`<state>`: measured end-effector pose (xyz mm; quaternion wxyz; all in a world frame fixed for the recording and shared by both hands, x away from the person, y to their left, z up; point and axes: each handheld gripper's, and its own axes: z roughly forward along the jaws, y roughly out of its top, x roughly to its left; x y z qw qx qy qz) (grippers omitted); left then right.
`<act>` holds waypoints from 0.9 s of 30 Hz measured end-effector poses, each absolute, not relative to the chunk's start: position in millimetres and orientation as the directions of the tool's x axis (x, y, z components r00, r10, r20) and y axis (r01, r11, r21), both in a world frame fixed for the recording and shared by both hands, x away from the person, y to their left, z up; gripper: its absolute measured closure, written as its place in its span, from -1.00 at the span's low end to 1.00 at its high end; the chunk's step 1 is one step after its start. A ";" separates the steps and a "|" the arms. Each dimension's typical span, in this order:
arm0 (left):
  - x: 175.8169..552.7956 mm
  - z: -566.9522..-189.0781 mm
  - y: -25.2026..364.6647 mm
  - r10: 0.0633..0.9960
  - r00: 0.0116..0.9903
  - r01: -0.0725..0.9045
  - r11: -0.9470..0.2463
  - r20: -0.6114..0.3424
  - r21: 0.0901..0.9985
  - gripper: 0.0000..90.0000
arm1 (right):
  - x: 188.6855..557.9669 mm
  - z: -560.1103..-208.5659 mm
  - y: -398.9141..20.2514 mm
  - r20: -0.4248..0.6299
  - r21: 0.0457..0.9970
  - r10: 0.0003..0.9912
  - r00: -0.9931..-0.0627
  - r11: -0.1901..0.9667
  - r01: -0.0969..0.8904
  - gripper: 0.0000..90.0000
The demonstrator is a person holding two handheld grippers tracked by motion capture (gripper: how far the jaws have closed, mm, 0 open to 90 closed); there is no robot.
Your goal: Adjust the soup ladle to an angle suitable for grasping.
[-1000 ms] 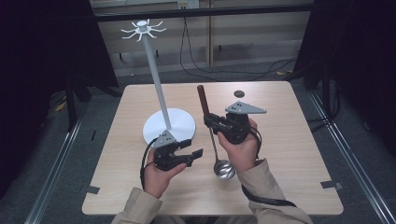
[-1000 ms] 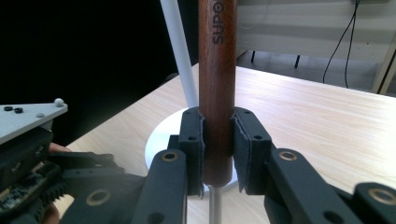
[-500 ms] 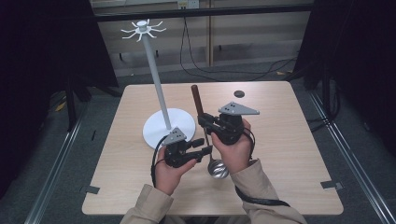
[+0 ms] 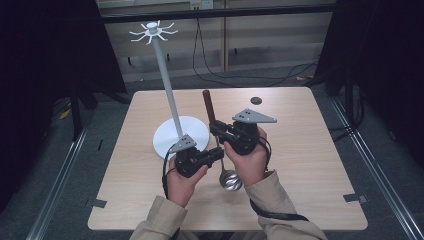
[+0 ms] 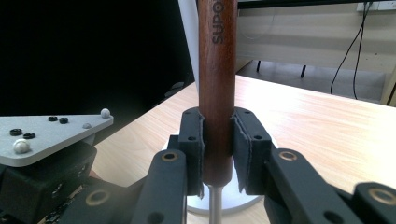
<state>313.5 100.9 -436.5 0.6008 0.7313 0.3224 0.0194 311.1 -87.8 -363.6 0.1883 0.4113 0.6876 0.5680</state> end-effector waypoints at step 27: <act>315.1 -427.3 113.1 0.530 0.805 0.389 -0.135 -0.266 0.911 0.89 | 312.9 -365.0 -91.7 0.266 0.943 0.713 -0.649 -0.052 0.329 0.55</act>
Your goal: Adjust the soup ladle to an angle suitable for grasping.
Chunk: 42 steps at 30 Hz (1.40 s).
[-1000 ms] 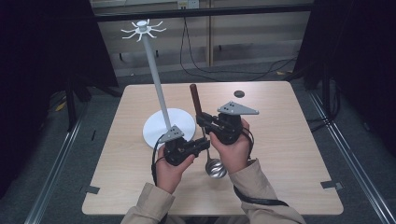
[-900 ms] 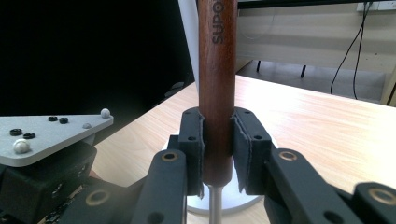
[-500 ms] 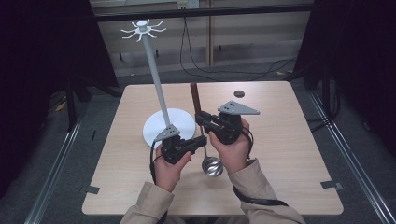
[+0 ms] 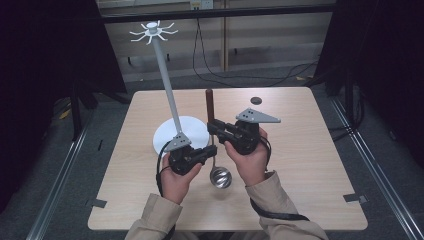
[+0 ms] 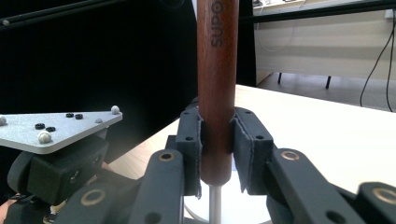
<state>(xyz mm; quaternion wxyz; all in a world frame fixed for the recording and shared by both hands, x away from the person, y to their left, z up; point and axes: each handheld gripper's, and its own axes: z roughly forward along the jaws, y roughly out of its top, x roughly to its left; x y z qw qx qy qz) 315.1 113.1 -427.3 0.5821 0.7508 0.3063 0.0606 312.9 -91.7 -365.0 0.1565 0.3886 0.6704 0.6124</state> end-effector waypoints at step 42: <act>335.8 -381.8 145.7 0.572 0.789 0.352 -0.125 -0.223 0.927 0.89 | 305.7 -482.1 -159.7 -0.076 0.792 0.757 -0.648 0.441 0.423 -0.93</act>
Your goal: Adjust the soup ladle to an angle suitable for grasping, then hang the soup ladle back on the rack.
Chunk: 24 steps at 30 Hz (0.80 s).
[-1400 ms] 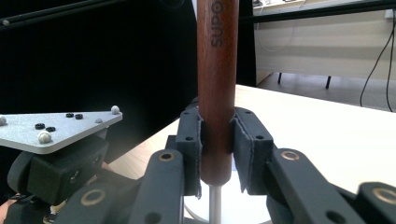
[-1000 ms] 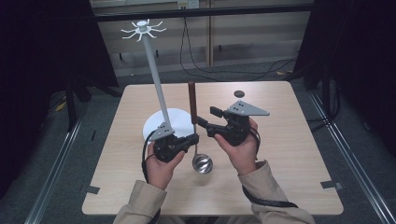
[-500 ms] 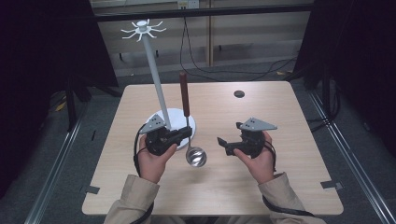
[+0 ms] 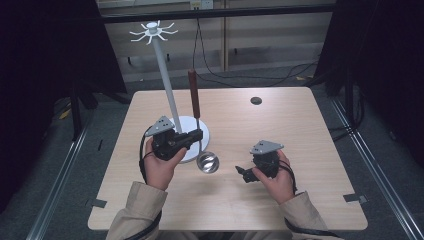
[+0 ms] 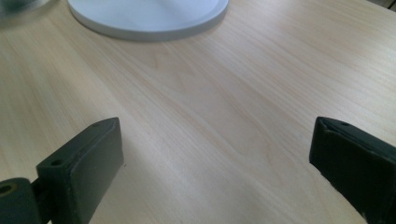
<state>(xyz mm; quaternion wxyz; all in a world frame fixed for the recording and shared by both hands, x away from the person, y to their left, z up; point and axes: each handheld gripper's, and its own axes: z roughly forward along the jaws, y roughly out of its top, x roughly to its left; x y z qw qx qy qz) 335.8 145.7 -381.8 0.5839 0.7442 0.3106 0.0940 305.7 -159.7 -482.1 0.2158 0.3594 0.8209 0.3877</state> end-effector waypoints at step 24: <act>344.9 -352.9 153.8 0.587 0.787 0.322 -0.126 -0.191 0.938 0.89 | 304.3 -503.6 -157.3 -0.094 0.691 0.734 -0.672 0.534 0.487 -0.90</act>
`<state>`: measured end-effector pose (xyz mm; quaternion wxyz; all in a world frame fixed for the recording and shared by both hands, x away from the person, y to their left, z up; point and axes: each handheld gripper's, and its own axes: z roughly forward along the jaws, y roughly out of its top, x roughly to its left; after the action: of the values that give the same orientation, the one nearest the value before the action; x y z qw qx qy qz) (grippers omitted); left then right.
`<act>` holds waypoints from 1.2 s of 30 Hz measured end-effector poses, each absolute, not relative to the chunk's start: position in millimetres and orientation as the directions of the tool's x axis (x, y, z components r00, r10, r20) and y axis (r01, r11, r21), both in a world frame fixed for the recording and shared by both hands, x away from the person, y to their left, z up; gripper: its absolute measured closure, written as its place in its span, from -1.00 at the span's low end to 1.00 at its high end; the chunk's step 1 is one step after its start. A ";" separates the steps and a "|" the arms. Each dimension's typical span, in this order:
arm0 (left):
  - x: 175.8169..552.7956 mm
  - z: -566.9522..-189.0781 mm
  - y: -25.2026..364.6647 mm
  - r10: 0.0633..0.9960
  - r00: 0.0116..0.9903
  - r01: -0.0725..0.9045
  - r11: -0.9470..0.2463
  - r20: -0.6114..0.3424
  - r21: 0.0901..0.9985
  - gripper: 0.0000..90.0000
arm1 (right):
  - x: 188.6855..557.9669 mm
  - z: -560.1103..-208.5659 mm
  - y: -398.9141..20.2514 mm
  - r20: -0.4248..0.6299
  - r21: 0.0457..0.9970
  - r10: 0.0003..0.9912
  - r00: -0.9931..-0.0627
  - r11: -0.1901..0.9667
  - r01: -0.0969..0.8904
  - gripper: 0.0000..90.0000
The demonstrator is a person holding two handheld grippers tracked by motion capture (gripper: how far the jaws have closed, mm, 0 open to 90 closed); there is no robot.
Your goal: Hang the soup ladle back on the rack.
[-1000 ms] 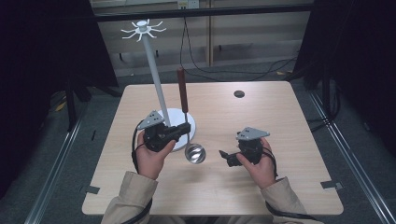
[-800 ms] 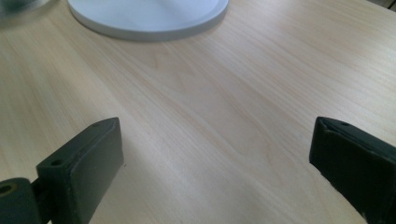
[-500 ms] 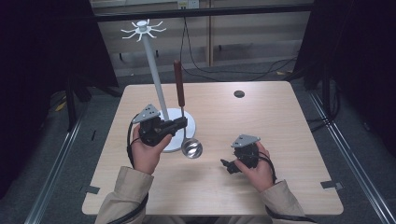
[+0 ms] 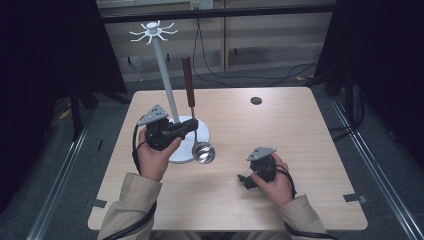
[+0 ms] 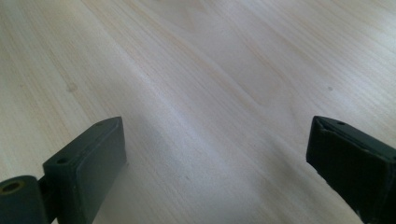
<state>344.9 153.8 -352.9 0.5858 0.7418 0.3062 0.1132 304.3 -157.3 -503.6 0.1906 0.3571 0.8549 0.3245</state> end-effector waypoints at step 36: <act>359.6 -327.4 165.2 0.601 0.773 0.301 -0.070 -0.200 0.951 0.89 | 305.4 -502.1 -160.9 -0.030 0.731 0.755 -0.655 0.463 0.501 -0.94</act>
<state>359.6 165.2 -327.4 0.6060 0.7207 0.3129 0.1240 305.4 -160.9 -502.1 0.1781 0.3755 0.8364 0.3573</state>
